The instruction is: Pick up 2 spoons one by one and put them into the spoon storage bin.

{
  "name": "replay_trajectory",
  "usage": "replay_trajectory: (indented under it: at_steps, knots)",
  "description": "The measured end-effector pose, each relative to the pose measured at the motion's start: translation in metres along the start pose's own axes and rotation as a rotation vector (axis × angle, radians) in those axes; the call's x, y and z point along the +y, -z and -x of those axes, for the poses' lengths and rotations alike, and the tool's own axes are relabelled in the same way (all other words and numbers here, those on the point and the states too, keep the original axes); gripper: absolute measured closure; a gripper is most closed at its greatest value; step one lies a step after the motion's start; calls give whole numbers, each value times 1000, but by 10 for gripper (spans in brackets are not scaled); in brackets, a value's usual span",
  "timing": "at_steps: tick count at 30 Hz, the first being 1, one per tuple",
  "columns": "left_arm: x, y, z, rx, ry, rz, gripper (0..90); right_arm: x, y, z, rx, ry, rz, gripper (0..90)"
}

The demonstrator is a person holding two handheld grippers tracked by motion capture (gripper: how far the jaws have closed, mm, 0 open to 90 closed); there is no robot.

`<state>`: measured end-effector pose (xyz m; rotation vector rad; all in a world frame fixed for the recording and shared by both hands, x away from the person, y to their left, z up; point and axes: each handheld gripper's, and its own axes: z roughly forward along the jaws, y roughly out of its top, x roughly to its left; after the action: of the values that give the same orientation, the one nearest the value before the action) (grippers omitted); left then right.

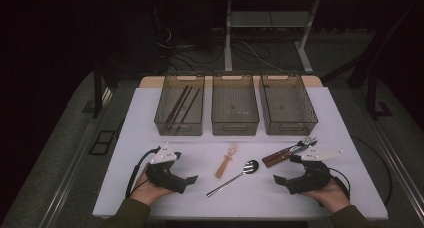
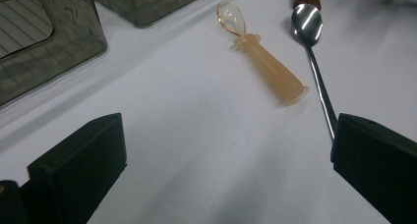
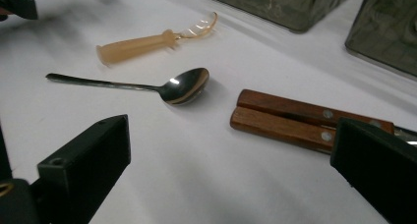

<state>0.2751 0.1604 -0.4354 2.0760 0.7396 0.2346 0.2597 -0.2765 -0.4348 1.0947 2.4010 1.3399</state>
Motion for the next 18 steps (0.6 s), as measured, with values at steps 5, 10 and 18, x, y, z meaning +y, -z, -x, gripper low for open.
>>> replay_trajectory:
  at_steps: [5, 10, 18]
  knots:
    - [1, -1, 2, -12, -13, -7, 0, 6, -2, 2, 32, -2, -7, 14]
    - [2, -2, 3, -21, -22, -7, 0, 14, -10, 4, 82, 8, -30, 142]
    - [3, -3, 6, -27, -46, -16, 1, 24, -23, 2, 108, 9, -18, 196]
